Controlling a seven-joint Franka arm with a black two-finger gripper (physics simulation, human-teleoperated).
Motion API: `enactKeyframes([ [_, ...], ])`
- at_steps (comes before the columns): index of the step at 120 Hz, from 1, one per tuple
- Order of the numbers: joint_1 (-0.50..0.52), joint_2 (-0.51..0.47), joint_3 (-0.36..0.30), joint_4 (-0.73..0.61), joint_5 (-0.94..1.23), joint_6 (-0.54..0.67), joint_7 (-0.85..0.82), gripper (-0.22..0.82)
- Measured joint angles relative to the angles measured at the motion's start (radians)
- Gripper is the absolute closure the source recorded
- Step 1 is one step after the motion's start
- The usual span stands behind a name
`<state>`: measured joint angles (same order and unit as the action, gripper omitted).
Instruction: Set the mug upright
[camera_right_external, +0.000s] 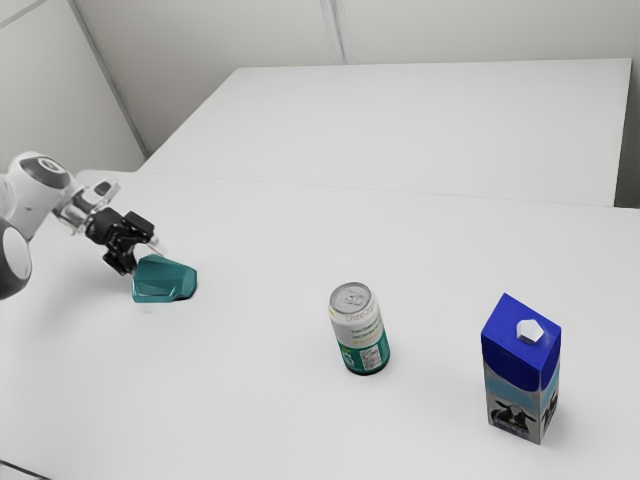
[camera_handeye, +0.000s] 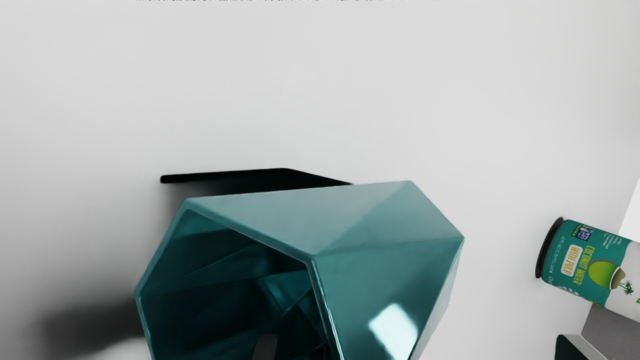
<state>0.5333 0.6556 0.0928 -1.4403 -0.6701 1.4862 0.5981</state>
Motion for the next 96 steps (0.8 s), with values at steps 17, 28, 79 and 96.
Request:
enactKeyframes([
  [17, -0.008, 0.0, 0.0, -0.002, -0.014, 0.001, -0.008, 0.13],
  [28, -0.011, 0.0, 0.001, -0.002, -0.013, 0.006, -0.013, 0.37],
  [79, -0.035, -0.017, -0.02, 0.012, -0.006, 0.009, -0.056, 0.75],
  [96, -0.087, -0.063, -0.021, 0.005, 0.066, 0.03, -0.072, 0.76],
])
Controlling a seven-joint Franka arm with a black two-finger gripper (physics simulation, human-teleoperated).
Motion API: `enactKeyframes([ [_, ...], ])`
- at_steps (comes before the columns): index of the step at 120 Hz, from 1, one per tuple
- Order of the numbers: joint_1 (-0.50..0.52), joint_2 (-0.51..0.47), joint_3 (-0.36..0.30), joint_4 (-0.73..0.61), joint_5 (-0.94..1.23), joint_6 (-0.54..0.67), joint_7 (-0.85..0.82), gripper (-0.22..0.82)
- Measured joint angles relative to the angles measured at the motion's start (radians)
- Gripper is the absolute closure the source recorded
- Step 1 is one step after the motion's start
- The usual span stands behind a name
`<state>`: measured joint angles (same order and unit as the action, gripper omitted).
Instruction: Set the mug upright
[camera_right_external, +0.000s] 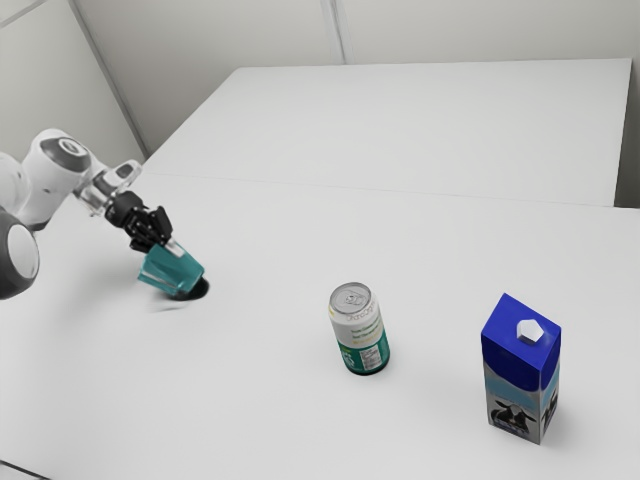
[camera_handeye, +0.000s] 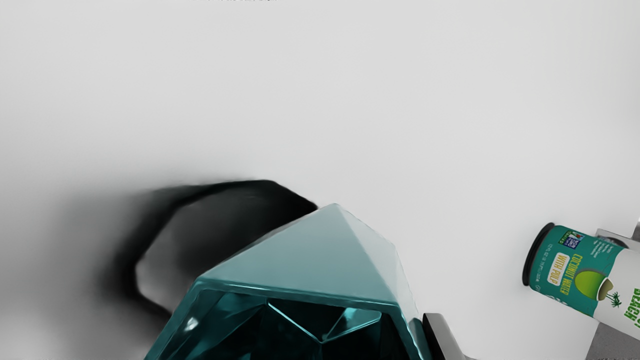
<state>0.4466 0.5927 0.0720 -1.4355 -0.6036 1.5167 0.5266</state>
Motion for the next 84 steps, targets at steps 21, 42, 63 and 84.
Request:
enactKeyframes([
  [21, -0.052, -0.179, -0.088, -0.129, 0.206, 0.113, -0.032, 0.77],
  [42, -0.14, -0.325, -0.116, -0.34, 0.335, 0.317, -0.069, 0.78],
  [63, -0.17, -0.438, -0.152, -0.518, 0.448, 0.538, -0.112, 0.78],
  [84, -0.171, -0.478, -0.184, -0.595, 0.545, 0.688, -0.156, 0.78],
])
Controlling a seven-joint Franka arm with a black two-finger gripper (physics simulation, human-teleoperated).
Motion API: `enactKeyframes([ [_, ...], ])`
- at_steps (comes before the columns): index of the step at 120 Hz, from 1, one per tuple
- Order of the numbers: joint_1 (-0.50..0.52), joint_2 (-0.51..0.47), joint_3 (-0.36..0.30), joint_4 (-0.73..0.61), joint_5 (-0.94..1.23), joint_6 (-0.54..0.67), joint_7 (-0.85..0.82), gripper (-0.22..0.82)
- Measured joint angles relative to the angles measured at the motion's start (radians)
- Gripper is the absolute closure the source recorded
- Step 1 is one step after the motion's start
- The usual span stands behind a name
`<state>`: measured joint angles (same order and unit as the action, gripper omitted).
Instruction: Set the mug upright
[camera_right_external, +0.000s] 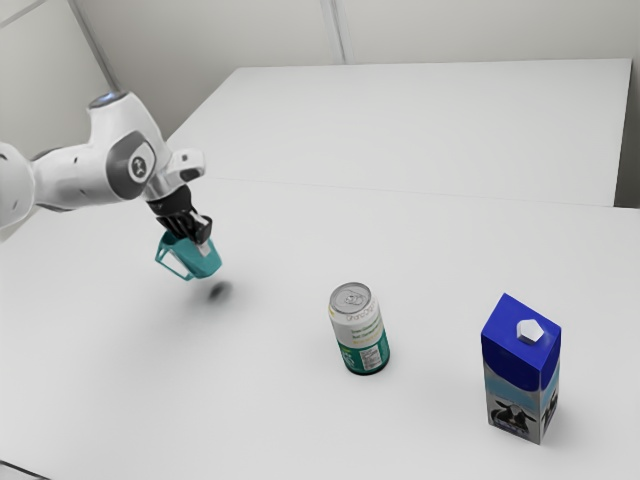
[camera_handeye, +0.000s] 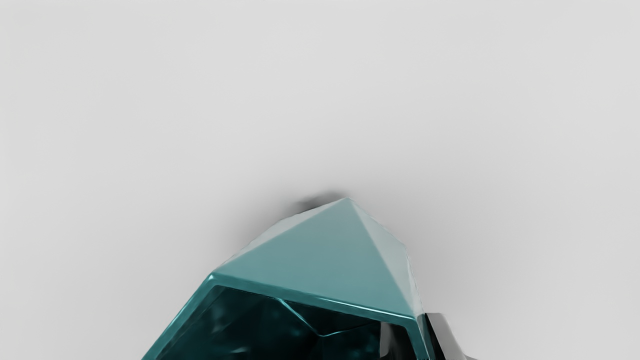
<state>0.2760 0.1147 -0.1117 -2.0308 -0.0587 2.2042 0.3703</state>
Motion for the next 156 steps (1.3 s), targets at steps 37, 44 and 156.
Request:
enactKeyframes([
  [37, -0.004, -0.044, -0.037, -0.111, 0.086, 0.091, -0.1, 0.78],
  [44, -0.004, -0.041, -0.039, -0.12, 0.089, 0.096, -0.118, 0.78],
  [156, -0.005, -0.068, -0.039, -0.11, 0.079, 0.107, -0.223, 0.09],
])
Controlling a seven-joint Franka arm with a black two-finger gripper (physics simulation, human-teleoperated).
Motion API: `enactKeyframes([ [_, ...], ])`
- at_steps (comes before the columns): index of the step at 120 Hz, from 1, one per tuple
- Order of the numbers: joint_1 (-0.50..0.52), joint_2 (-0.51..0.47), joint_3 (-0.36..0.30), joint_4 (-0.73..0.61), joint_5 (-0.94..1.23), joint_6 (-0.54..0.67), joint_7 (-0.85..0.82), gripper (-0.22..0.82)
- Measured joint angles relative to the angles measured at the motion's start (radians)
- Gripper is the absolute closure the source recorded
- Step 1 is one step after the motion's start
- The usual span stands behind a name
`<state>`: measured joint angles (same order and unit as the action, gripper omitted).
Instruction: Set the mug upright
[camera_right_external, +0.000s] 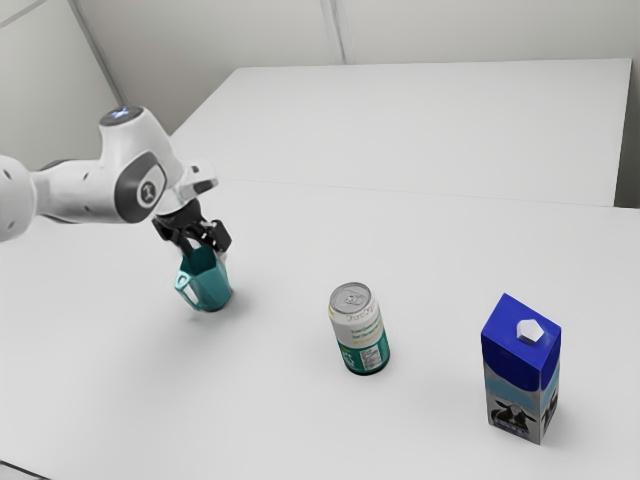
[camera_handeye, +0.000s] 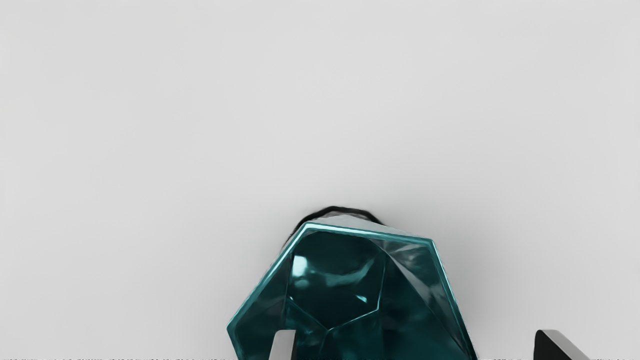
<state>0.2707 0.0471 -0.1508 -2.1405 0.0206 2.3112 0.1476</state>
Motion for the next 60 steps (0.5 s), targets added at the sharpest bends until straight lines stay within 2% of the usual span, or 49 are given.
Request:
enactKeyframes([
  [9, -0.01, -0.033, 0.0, 0.012, 0.0, -0.025, -0.001, 0.06],
  [29, -0.036, -0.045, -0.001, 0.149, 0.0, -0.125, -0.003, 0.03],
  [60, -0.048, -0.048, -0.029, 0.356, 0.003, -0.34, -0.006, 0.01],
])
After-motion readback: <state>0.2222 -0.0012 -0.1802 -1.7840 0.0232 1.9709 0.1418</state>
